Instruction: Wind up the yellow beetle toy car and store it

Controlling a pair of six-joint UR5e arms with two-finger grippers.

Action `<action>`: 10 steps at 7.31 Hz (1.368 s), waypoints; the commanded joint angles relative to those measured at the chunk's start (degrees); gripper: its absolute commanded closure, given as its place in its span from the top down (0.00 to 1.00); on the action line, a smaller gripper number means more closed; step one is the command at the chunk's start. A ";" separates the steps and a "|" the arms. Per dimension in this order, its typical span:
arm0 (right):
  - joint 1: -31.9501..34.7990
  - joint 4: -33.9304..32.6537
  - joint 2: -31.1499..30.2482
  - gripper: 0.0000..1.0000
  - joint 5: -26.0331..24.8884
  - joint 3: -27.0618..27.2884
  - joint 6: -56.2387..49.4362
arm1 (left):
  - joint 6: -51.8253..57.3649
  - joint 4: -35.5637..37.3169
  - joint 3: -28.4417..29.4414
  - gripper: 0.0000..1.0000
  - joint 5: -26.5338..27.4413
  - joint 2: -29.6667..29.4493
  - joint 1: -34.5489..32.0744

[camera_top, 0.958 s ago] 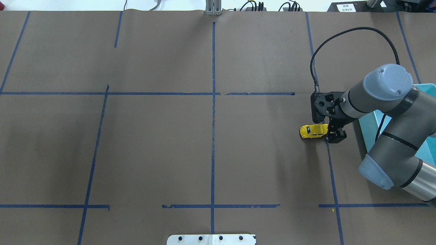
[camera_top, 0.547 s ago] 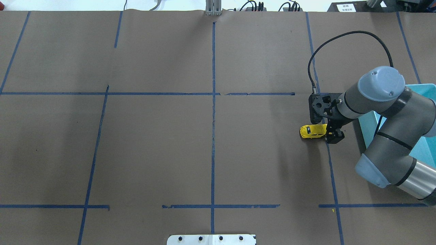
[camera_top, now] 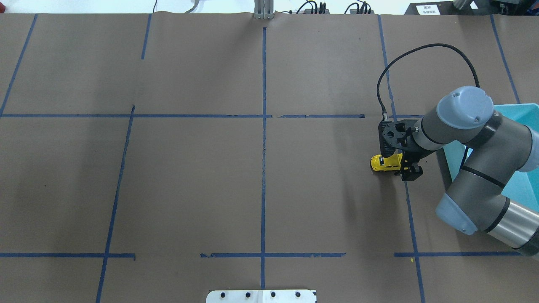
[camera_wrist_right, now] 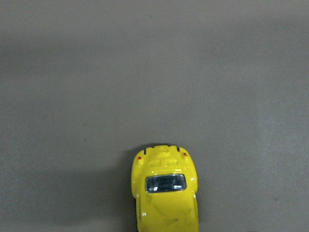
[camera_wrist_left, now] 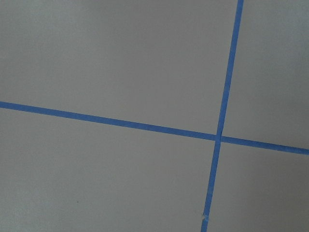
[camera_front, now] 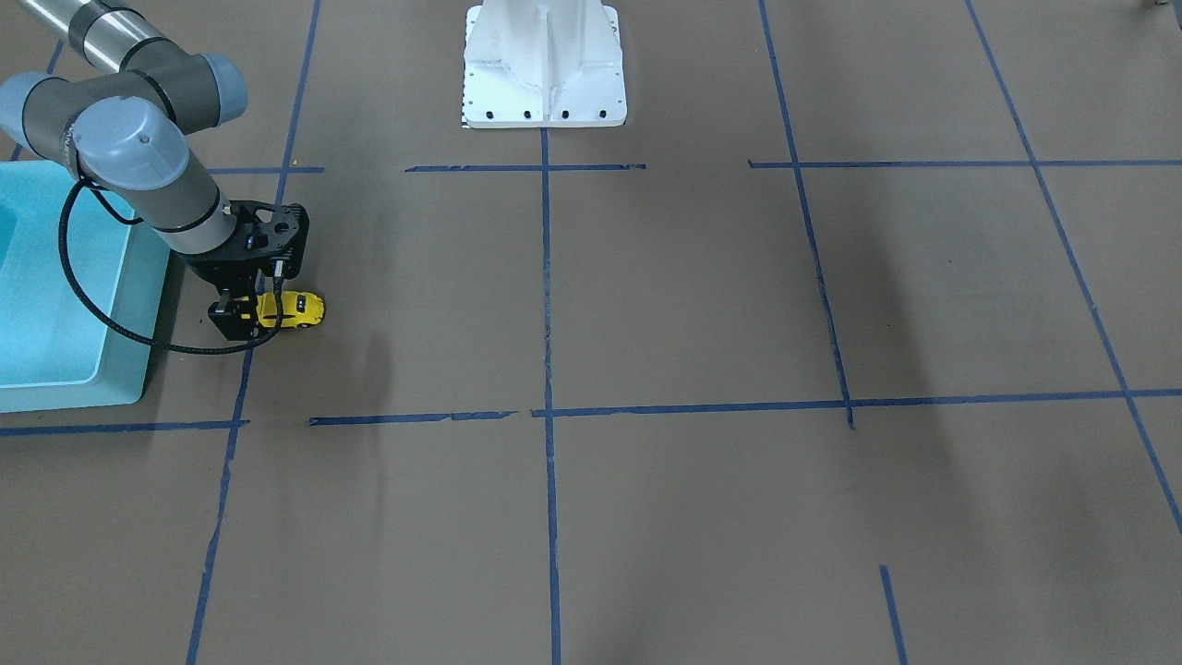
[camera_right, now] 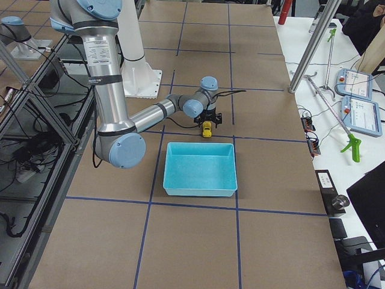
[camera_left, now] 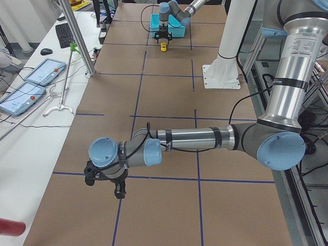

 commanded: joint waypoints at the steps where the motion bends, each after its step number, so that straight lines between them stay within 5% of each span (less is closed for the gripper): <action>1: -0.55 0.07 0.21 1.00 -0.19 -0.95 0.24 | -1.82 -0.26 0.03 0.99 -0.27 -0.11 0.10; 2: -0.46 0.07 1.00 0.83 -0.19 -1.30 0.16 | -2.71 -0.35 -0.49 0.99 -0.36 -0.28 0.10; 3: -0.46 0.07 1.18 0.44 -0.19 -1.31 0.16 | -2.72 -0.26 -0.58 0.99 -0.36 -0.02 0.10; 4: -0.55 0.07 1.27 0.21 -0.10 -1.22 -0.02 | -2.72 -0.26 -0.76 0.99 -0.44 -0.02 0.10; 5: -0.38 0.07 1.62 0.09 -0.10 -1.13 -0.19 | -2.55 -0.35 -0.67 0.99 -0.36 -0.02 0.10; 7: 2.25 -0.89 1.62 0.00 1.13 3.06 -0.02 | -2.81 -0.35 -0.50 0.99 -0.10 -0.11 0.10; 10: 12.33 -16.86 -3.70 0.01 5.41 18.52 -10.24 | -2.81 -0.26 -0.32 0.99 0.26 0.15 0.19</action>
